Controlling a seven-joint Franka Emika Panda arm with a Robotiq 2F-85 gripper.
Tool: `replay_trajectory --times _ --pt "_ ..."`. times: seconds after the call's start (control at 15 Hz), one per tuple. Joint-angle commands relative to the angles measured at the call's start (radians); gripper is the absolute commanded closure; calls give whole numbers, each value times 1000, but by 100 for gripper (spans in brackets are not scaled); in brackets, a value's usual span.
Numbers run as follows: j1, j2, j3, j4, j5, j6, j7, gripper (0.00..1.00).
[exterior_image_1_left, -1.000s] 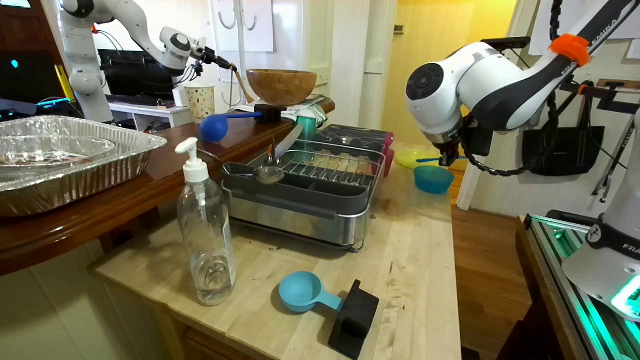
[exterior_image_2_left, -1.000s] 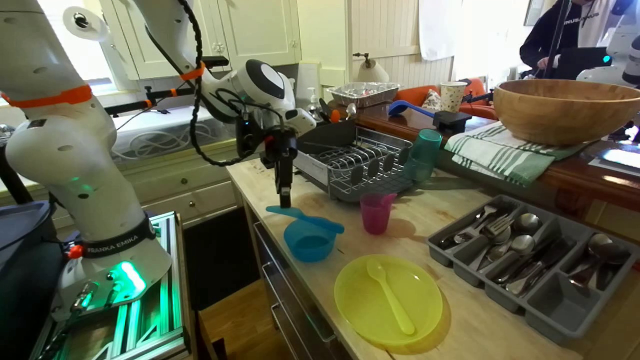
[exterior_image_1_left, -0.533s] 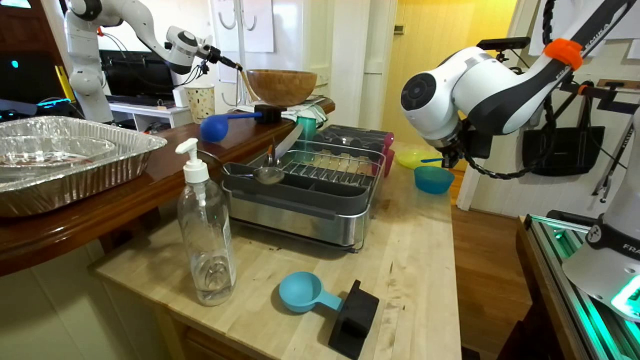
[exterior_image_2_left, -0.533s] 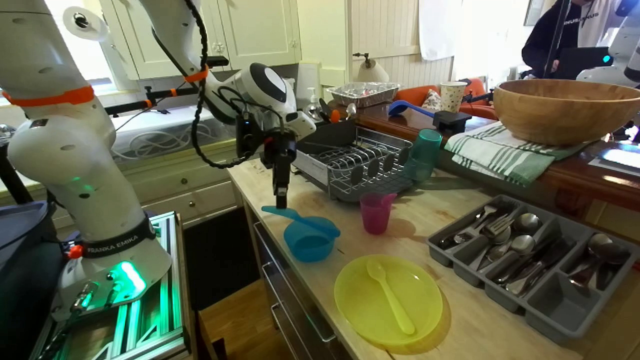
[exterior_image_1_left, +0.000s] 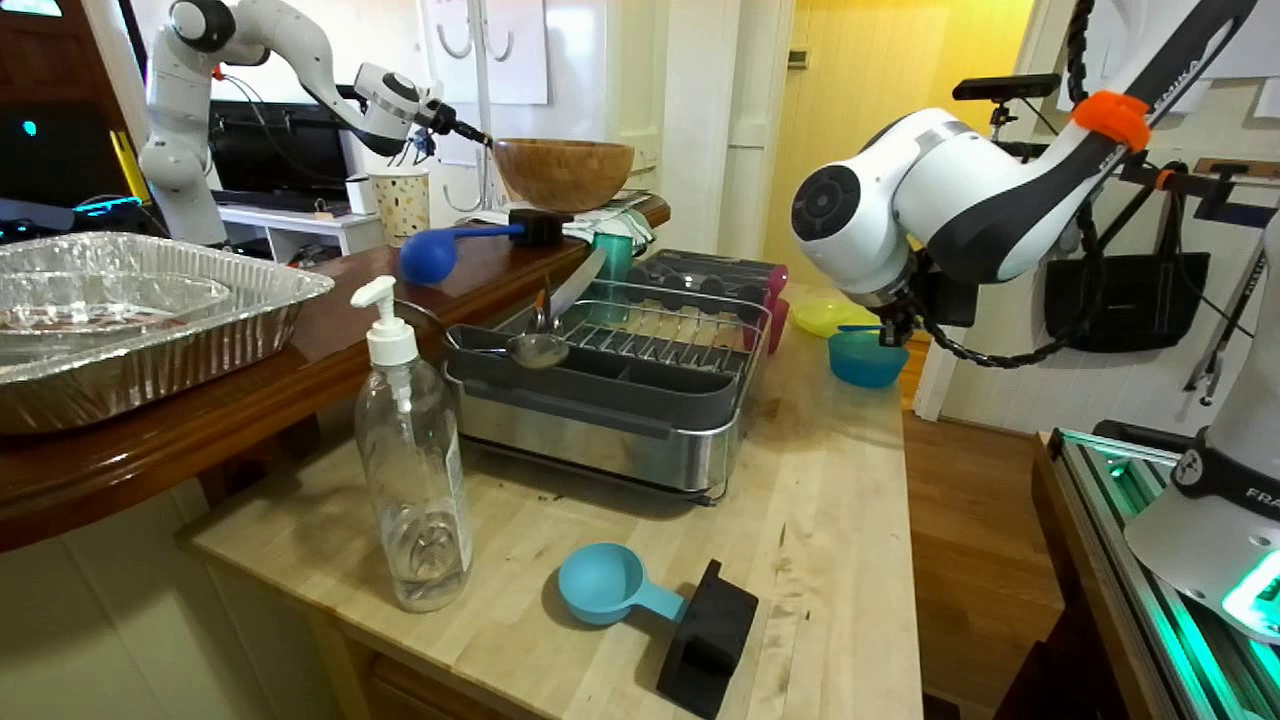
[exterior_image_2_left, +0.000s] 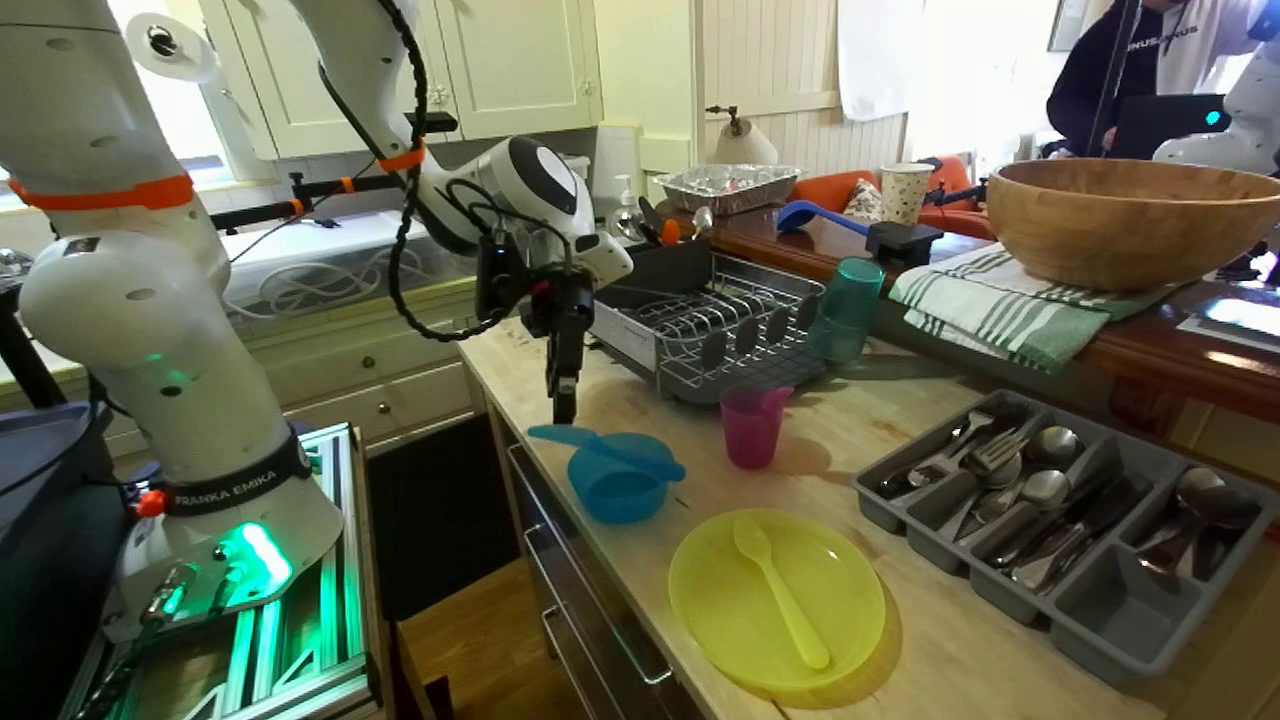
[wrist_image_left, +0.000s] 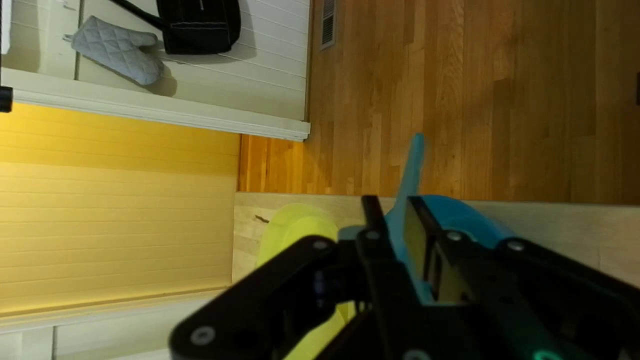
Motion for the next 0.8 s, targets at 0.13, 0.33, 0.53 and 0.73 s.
replay_trajectory --times 0.13,0.33,0.53,0.73 --pt "15 46 -2 49 -13 -37 23 36" --pt "15 54 -3 68 -14 -36 21 12" --pt "14 52 -5 84 -20 -29 26 0" --pt "7 24 -12 98 -12 7 13 0"
